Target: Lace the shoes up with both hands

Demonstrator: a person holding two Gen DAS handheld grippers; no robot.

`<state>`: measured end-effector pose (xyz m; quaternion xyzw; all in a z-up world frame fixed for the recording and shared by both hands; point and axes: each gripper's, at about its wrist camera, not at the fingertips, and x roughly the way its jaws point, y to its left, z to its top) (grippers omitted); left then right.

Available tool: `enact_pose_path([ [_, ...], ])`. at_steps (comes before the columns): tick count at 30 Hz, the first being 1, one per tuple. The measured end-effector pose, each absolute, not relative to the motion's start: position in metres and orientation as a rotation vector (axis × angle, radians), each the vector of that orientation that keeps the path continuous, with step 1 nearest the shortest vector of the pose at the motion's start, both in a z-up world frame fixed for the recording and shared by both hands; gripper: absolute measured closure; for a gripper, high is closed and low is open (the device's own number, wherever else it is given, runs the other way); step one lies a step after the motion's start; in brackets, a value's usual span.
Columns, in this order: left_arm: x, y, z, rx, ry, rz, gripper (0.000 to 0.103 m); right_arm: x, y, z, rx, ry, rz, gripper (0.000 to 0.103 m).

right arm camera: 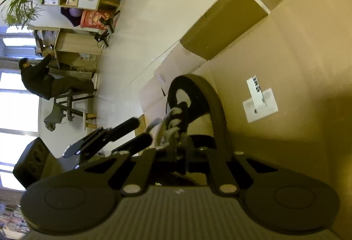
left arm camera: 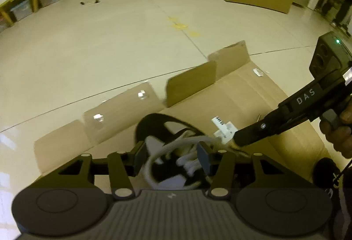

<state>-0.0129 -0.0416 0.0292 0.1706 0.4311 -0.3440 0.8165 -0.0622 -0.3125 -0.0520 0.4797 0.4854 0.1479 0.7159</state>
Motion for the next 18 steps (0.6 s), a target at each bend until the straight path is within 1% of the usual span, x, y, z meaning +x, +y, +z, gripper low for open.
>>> enact_pose_path([
  [3,-0.019,-0.029,0.038,0.302,0.972,-0.764,0.051,-0.063,-0.312,-0.051,1.055,1.078,0.329,0.097],
  [5,-0.029,-0.029,0.039,0.257,1.038,-0.828,0.053,-0.063,-0.31,-0.05,1.044,1.078,0.329,0.098],
  [7,-0.042,-0.04,0.028,0.29,1.089,-0.833,0.054,-0.062,-0.308,-0.047,1.022,1.074,0.327,0.099],
  [9,-0.051,-0.051,0.013,0.355,1.106,-0.778,0.062,-0.062,-0.305,-0.041,0.972,1.066,0.321,0.1],
  [11,-0.057,-0.06,-0.005,0.415,1.109,-0.717,0.067,-0.064,-0.299,-0.026,0.848,1.049,0.316,0.101],
  [14,-0.05,-0.057,-0.021,0.344,1.171,-0.671,0.067,-0.07,-0.301,-0.005,0.719,1.009,0.28,0.102],
  [18,-0.052,-0.055,-0.023,0.341,1.164,-0.667,0.067,-0.075,-0.325,0.014,0.61,0.945,0.187,0.102],
])
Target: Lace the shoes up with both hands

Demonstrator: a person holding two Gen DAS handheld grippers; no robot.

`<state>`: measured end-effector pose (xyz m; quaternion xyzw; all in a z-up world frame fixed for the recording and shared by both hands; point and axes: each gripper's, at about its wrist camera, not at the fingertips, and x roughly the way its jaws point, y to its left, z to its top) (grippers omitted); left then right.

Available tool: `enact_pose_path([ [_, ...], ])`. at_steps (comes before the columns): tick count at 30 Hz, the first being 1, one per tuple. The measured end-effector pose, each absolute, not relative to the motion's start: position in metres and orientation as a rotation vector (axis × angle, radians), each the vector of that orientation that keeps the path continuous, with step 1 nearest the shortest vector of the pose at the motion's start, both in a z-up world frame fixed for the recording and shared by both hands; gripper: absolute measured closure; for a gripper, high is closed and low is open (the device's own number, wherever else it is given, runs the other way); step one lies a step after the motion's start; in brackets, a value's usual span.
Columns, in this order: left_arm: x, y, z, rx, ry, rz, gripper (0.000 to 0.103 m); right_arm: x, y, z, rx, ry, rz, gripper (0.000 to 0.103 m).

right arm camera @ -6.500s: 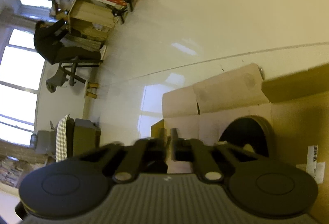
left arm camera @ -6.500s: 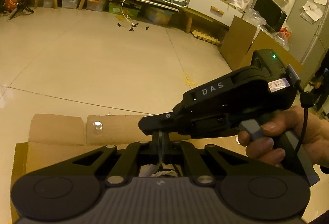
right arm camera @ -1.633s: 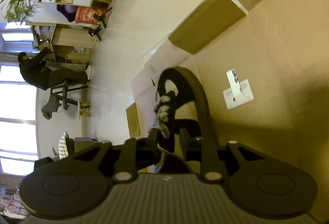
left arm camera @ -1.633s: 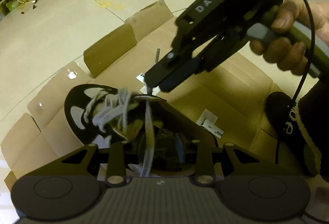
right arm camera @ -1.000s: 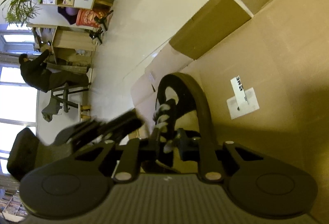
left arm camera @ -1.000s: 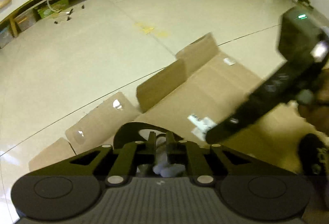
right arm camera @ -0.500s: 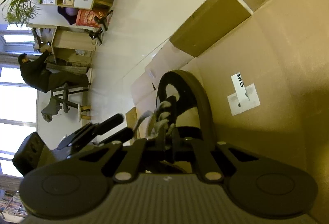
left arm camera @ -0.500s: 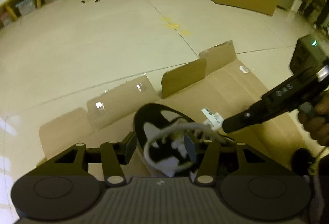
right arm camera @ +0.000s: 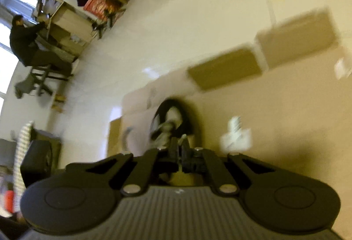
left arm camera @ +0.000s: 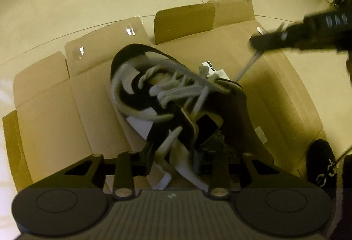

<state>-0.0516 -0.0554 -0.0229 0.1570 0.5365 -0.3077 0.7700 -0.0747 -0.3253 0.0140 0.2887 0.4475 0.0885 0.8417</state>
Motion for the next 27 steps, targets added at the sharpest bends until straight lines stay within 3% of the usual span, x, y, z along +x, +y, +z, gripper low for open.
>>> enact_pose_path([
  [9,-0.052,-0.052,-0.026,0.34,1.161,-0.67,0.061,-0.075,-0.385,0.032,0.481,0.891,-0.036,0.102],
  [15,-0.05,-0.049,-0.025,0.33,1.167,-0.657,0.052,-0.071,-0.39,0.023,0.429,0.948,-0.113,0.102],
  [20,-0.045,-0.048,-0.025,0.302,1.184,-0.652,0.052,-0.07,-0.392,0.019,0.413,0.989,-0.154,0.102],
  [22,-0.043,-0.045,-0.018,0.262,1.204,-0.647,0.051,-0.067,-0.386,0.02,0.389,1.014,-0.134,0.093],
  [23,-0.041,-0.043,-0.015,0.244,1.21,-0.642,0.045,-0.067,-0.379,0.025,0.354,1.018,-0.131,0.078],
  [24,-0.04,-0.041,-0.01,0.229,1.216,-0.626,0.034,-0.066,-0.375,0.029,0.334,1.018,-0.126,0.049],
  [26,-0.038,-0.038,0.001,0.208,1.226,-0.587,0.017,-0.065,-0.359,0.045,0.267,1.031,-0.098,0.023],
  [27,-0.037,-0.036,0.008,0.201,1.23,-0.563,0.011,-0.063,-0.355,0.049,0.249,1.035,-0.088,0.016],
])
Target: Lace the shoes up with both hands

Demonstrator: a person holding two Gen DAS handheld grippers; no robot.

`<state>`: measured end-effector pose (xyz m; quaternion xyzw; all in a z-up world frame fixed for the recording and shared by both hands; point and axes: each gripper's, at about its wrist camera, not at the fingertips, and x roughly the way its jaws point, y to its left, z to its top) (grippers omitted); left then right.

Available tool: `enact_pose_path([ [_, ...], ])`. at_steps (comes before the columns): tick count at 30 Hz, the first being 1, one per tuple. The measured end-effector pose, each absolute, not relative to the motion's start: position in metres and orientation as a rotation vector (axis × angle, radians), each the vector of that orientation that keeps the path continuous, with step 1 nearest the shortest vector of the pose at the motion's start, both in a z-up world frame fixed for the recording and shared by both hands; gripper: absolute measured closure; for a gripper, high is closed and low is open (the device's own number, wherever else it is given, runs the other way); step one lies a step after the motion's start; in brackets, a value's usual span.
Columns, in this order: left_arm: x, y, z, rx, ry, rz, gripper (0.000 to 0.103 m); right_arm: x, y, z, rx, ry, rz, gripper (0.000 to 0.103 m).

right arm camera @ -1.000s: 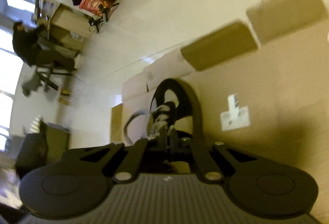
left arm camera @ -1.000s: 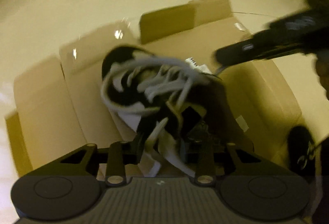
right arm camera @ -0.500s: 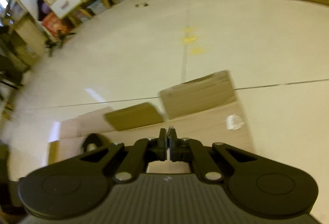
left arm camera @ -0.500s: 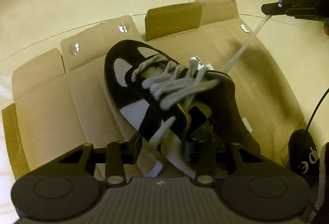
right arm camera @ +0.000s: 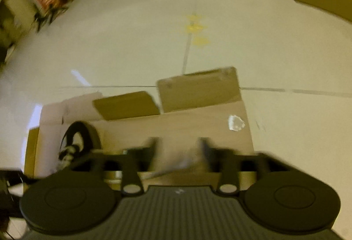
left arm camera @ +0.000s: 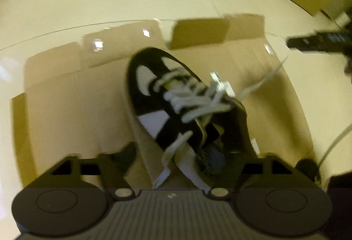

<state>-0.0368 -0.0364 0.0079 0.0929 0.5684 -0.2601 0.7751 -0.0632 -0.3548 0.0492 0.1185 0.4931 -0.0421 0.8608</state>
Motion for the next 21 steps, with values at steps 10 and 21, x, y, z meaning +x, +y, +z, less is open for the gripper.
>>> enact_pose_path([
  [10,-0.041,-0.055,0.091,0.188,1.211,-0.303,0.001,-0.065,-0.281,0.109,0.103,1.111,-0.029,0.0],
  [21,-0.054,-0.06,0.139,0.176,1.172,-0.215,0.001,-0.089,-0.257,0.158,0.068,1.086,-0.078,0.0],
])
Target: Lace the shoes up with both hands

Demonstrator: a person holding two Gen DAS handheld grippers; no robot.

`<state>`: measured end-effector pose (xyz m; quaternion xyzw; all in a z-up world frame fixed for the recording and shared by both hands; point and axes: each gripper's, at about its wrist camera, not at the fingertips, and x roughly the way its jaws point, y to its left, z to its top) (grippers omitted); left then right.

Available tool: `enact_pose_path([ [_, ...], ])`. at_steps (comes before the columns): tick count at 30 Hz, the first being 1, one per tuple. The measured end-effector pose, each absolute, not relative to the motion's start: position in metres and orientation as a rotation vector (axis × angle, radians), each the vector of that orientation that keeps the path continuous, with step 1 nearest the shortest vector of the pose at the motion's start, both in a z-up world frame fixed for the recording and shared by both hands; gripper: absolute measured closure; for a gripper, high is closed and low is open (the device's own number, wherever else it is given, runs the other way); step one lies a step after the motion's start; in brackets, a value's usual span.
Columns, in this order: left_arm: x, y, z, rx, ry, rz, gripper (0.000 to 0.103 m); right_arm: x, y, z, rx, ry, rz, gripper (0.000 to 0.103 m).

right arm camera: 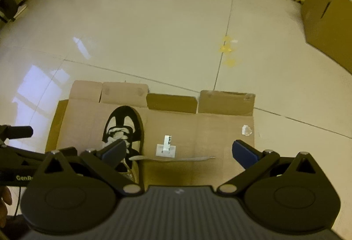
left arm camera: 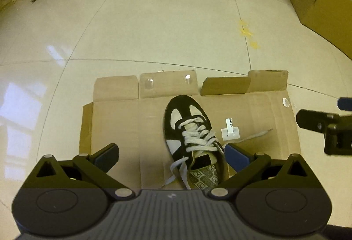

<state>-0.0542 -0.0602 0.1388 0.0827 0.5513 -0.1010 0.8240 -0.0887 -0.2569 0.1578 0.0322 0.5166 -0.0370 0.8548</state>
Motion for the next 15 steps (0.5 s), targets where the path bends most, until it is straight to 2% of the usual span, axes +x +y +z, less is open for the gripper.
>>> enact_pose_path([
  [10,-0.053,-0.067,0.13,0.302,1.204,-0.164,0.001,-0.09,-0.256,0.149,0.101,1.112,-0.094,0.0],
  [15,-0.048,-0.05,0.118,0.206,1.132,-0.185,0.001,-0.086,-0.261,0.128,0.134,1.132,-0.105,0.0],
])
